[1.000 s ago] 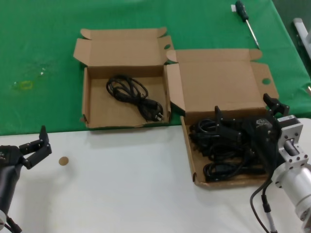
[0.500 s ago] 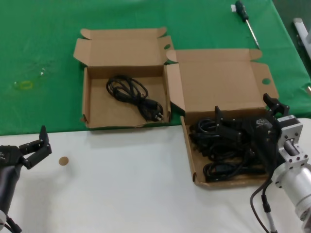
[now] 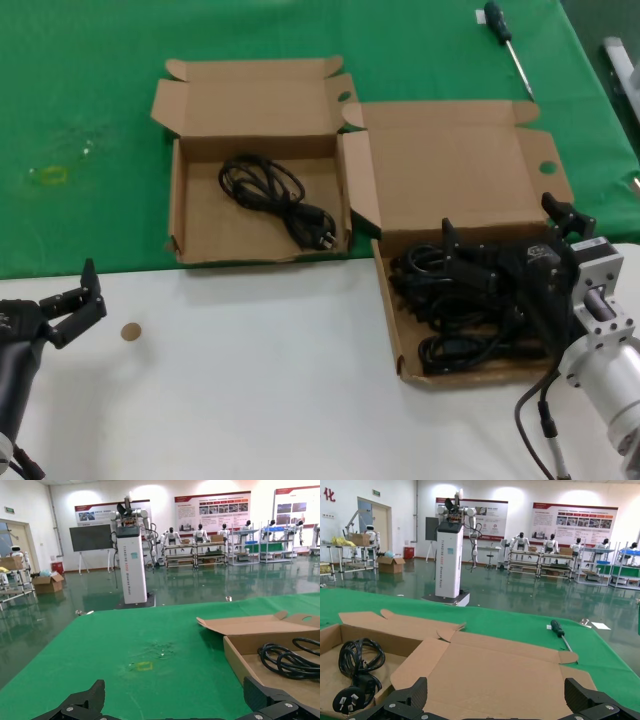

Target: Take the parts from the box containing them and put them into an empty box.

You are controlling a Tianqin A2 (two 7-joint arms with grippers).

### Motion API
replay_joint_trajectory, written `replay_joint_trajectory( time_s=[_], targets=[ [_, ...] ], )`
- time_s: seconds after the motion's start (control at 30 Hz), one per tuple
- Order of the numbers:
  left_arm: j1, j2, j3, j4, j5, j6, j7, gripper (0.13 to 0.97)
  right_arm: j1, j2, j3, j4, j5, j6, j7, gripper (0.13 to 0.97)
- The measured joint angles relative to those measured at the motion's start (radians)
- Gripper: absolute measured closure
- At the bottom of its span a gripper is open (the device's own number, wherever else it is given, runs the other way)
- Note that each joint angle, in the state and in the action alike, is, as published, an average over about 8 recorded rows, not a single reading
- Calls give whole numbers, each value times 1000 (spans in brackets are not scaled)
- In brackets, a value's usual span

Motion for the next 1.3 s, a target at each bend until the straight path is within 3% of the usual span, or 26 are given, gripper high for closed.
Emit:
replay_joint_trajectory(
  time_s=[1.3],
  targets=[
    [0, 0, 0, 0, 0, 0, 0, 132, 0, 0, 0, 0, 0, 0, 0, 129]
  ],
)
